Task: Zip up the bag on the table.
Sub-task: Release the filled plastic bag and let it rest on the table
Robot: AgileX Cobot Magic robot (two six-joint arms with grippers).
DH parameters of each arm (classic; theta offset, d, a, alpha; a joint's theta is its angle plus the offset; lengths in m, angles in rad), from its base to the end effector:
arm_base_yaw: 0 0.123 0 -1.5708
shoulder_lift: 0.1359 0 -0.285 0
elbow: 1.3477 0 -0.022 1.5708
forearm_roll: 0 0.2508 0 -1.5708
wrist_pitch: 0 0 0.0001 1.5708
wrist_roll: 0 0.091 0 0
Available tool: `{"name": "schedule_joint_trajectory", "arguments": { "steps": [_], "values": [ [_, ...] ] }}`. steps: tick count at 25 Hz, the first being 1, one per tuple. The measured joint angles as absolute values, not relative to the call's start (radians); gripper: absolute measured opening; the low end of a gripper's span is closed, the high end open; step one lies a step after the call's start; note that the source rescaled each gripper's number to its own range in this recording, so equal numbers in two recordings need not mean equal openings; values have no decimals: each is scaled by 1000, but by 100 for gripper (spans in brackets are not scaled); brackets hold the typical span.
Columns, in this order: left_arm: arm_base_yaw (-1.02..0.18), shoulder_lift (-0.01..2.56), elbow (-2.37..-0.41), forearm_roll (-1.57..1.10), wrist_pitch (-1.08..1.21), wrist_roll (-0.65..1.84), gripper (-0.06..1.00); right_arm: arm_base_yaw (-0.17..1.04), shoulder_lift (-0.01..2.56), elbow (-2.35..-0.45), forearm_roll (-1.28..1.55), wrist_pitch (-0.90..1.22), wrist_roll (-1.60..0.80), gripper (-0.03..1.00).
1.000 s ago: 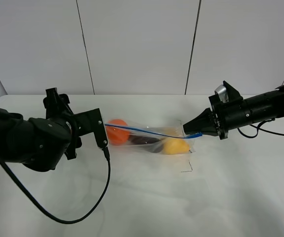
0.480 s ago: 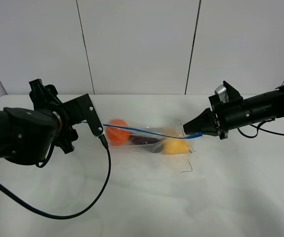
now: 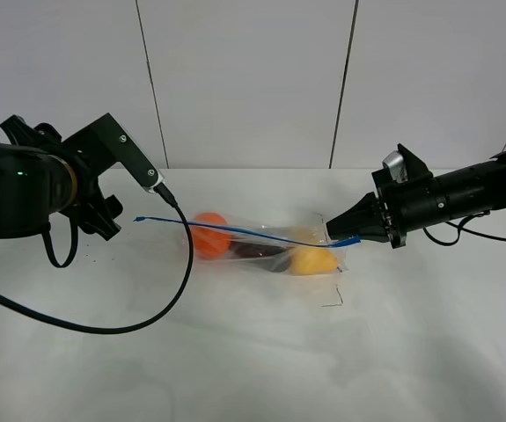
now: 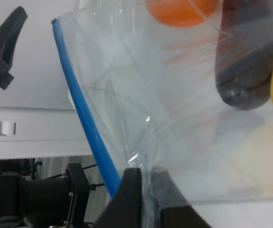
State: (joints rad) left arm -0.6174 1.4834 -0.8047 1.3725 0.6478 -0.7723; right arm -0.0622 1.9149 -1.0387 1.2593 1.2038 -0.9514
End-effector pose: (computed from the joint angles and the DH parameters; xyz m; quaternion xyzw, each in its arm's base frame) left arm 0.2664 -0.1230 0.2367 0.3749 0.7944 0.2720 0.3929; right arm 0.3328 0.0603 0.1719 -0.0495 0.8519 0.5134 0.0914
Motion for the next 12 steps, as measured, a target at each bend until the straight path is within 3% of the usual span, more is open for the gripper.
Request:
{"name": "schedule_joint_trajectory", "arguments": {
  "steps": [12],
  "values": [
    [-483,1483,-807,1062,547,-665,83,-62,1915,-1039,1254,1204,-952,0]
  ]
}}
